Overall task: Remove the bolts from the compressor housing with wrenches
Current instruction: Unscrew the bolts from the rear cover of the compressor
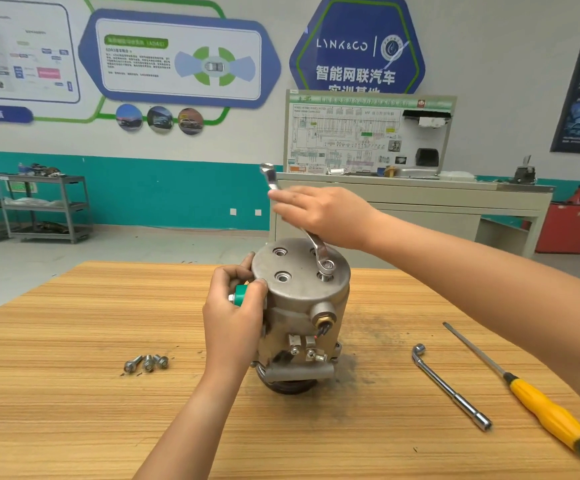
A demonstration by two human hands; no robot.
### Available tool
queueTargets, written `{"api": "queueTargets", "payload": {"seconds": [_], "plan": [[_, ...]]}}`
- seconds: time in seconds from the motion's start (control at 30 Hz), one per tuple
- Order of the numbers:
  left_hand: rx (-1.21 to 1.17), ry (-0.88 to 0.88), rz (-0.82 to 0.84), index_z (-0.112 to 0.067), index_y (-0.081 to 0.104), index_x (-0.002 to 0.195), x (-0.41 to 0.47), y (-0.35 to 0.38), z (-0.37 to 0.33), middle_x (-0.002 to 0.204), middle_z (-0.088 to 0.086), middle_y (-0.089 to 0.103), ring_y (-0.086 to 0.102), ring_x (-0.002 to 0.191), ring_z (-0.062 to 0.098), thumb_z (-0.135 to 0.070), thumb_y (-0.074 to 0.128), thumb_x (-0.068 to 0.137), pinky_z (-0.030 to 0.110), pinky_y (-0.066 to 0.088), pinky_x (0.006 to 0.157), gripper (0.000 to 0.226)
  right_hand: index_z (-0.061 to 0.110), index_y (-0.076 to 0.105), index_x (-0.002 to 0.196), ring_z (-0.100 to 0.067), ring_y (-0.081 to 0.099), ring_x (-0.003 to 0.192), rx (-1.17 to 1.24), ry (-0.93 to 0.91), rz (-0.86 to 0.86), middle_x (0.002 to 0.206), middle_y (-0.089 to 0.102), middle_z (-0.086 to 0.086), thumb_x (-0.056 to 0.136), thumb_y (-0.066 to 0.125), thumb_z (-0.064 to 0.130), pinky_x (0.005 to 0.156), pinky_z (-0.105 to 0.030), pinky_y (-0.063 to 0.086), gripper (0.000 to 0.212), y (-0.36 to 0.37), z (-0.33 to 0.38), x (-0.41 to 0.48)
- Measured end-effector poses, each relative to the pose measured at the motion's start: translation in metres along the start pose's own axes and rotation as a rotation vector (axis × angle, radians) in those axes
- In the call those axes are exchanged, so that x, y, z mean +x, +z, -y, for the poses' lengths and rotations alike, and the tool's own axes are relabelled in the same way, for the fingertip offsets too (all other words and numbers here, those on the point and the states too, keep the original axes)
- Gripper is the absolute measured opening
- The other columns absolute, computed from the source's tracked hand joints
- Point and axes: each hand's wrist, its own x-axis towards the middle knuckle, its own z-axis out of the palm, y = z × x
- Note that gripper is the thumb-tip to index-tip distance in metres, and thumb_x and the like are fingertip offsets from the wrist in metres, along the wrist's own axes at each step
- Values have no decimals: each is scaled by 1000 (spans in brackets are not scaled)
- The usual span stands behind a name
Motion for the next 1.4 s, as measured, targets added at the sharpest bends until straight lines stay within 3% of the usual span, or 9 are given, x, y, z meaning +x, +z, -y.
{"api": "queueTargets", "payload": {"seconds": [0.17,0.37,0.5,0.6,0.77,0.9,1.03,1.23,1.4], "plan": [[-6,14,12,-12,50,85,-2,2,1,111,-22,59,57,66,-18,-3,53,87,15,46,47,9,-13,66,90,-38,68,73,118,332,13,98,66,-28,73,69,-8,52,-44,56,19,7,4,-27],[17,-5,4,-19,50,82,-4,1,-3,113,-22,60,59,67,-12,-8,53,86,36,50,53,13,2,54,116,-36,62,81,222,929,-33,92,67,-19,99,39,21,64,-37,42,30,-7,-5,-15],[27,11,-26,-21,51,82,-6,1,-4,110,-26,58,58,106,4,-10,54,85,48,51,78,12,5,37,123,-31,50,59,63,834,273,65,55,-12,96,38,10,48,-31,26,27,-46,19,-24],[34,35,-64,-23,51,82,-12,4,-3,99,-32,58,60,100,12,-12,55,85,48,51,77,12,13,22,135,-18,26,44,-85,739,580,53,31,0,81,40,-6,40,-28,14,60,-84,49,-44],[-35,52,-110,-27,51,88,-25,17,-1,104,-34,53,48,104,-21,-11,57,88,8,47,72,17,15,4,146,-16,21,45,-186,678,766,56,26,1,83,38,-4,39,-27,15,74,-113,72,-56],[-60,55,-113,-28,49,89,-29,24,-3,109,-29,50,46,93,-29,-8,58,88,-2,38,66,21,9,7,146,-25,55,72,-107,658,813,76,51,-2,83,39,-5,46,-29,26,72,-106,76,-57],[-29,71,-108,-25,49,90,-29,28,-3,97,-29,51,48,83,-28,-7,59,88,-2,37,61,21,2,7,145,-29,59,97,-110,662,877,105,59,-7,84,36,-6,59,-33,36,67,-99,77,-57],[-17,60,-87,-29,49,90,-28,24,-4,104,-28,51,46,89,-30,-10,59,88,-3,37,65,21,-3,9,143,-28,63,81,-144,707,793,96,61,-10,88,36,0,49,-28,33,62,-96,98,-58],[-24,34,-72,-32,53,93,-15,10,-5,100,-25,58,55,98,-15,-11,60,87,15,50,76,23,0,70,100,-18,46,33,-354,555,294,48,50,-4,63,78,12,32,-20,28,40,-78,78,-98]]}}
